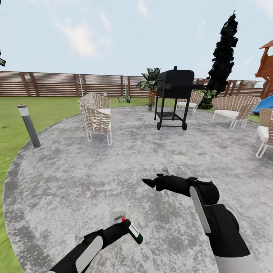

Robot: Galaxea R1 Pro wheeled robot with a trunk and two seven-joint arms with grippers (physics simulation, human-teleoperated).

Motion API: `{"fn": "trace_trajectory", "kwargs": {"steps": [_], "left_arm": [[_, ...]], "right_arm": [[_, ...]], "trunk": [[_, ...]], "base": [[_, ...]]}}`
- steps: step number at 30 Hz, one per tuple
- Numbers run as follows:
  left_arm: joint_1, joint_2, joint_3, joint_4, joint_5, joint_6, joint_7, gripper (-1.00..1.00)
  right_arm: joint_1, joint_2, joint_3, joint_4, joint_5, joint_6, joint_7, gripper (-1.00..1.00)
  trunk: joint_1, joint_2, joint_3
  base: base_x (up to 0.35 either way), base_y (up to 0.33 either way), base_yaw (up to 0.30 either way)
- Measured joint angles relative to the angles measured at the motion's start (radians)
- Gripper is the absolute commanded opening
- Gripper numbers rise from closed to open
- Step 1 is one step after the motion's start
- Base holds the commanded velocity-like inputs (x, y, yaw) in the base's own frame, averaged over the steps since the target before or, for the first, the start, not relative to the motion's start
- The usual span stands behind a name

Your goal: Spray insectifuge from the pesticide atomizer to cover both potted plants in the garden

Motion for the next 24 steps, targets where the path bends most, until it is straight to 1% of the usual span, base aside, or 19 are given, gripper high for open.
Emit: {"fn": "trace_trajectory", "kwargs": {"steps": [16,17,18,24], "left_arm": [[0.0,0.001,-0.001,0.0,0.0,0.001,0.0,-1.0],[0.0,0.003,-0.001,0.003,-0.001,0.0,0.001,-1.0],[0.0,0.001,-0.001,0.0,0.001,0.0,0.001,-1.0],[0.0,0.001,-0.001,0.0,0.0,-0.001,0.002,-1.0]], "right_arm": [[0.0,-0.005,0.001,0.0,0.0,-0.005,0.002,1.0],[0.0,-0.002,0.001,0.002,-0.001,-0.006,0.002,1.0],[0.0,-0.005,0.0,0.0,0.0,-0.007,0.002,1.0],[0.0,-0.006,-0.002,0.0,-0.001,-0.007,0.003,1.0]], "trunk": [[0.0,0.0,0.0],[-0.008,0.003,-0.001],[-0.001,0.0,0.0],[0.0,0.0,0.0]], "base": [[0.332,-0.111,0.0],[0.332,-0.11,0.0],[0.332,-0.109,0.0],[0.332,-0.121,0.0]]}}
